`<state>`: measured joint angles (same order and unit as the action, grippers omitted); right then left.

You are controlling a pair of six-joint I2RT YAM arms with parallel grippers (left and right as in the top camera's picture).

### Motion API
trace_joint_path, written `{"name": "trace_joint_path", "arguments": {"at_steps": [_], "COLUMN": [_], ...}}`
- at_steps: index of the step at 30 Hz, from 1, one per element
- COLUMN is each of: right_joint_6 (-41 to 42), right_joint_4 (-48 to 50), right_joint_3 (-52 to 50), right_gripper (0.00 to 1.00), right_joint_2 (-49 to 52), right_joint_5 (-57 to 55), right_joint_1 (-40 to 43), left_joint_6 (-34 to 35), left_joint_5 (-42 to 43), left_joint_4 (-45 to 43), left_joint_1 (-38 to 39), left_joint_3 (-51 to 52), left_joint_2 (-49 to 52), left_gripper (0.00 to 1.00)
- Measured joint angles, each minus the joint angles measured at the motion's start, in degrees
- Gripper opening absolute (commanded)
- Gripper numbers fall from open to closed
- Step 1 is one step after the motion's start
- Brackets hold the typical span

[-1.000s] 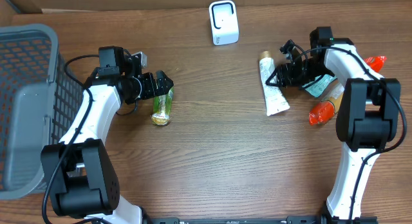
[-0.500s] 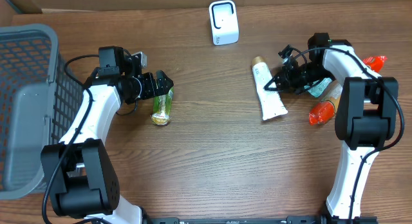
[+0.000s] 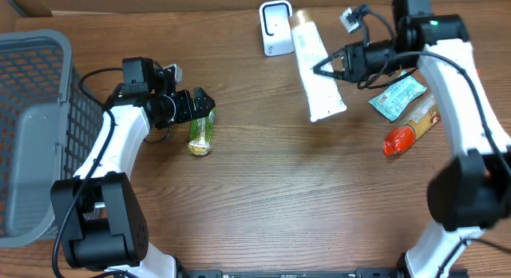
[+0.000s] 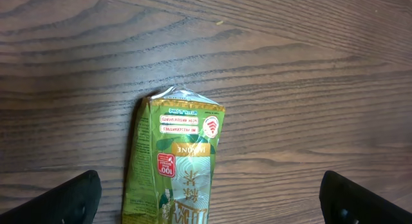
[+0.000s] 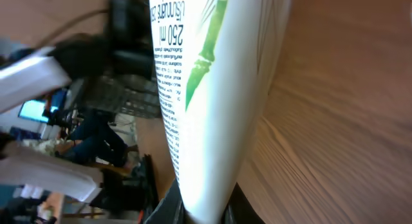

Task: Scan the item barcode
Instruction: 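Lift the white lotion tube up to the scanner with the right gripper, then hold the lotion tube in front of the scanner with the right gripper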

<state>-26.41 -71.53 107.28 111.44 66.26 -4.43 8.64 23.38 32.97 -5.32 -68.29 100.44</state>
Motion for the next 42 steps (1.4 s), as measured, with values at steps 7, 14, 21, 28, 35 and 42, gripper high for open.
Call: {"name": "trace_joint_path", "arguments": {"at_steps": [7, 14, 21, 28, 35, 42], "right_joint_6": [3.34, 12.28, 22.71, 18.58, -7.04, -23.39], "right_joint_4": [3.87, 10.01, 11.72, 27.91, 47.01, 59.41], "right_joint_3": [0.07, 0.09, 3.13, 4.94, 5.44, 5.44], "right_gripper": [0.04, 0.04, 0.04, 0.04, 0.04, 0.04], "right_joint_2": [-5.31, -5.33, -5.31, -3.3, 10.21, 21.2], "right_joint_5": [2.84, -0.7, -27.45, -67.58, -89.24, -96.59], "right_joint_1": [-0.48, -1.09, -8.94, -20.9, -22.14, -21.09], "left_joint_6": [0.0, 0.0, 0.0, 0.0, 0.0, 0.0], "left_joint_5": [0.0, 0.0, 0.0, 0.0, 0.0, 0.0], "left_joint_4": [0.0, 0.02, 0.02, 0.02, 0.07, 0.0], "left_joint_1": [0.0, 0.0, 0.0, 0.0, 0.0, 0.0], "left_joint_3": [0.0, 0.0, 0.0, 0.0, 0.0, 0.0], "left_joint_2": [0.0, 0.0, 0.0, 0.0, 0.0, 0.0], "left_gripper": [0.99, 1.0, 1.0, 1.0, 1.0, 1.0]}}
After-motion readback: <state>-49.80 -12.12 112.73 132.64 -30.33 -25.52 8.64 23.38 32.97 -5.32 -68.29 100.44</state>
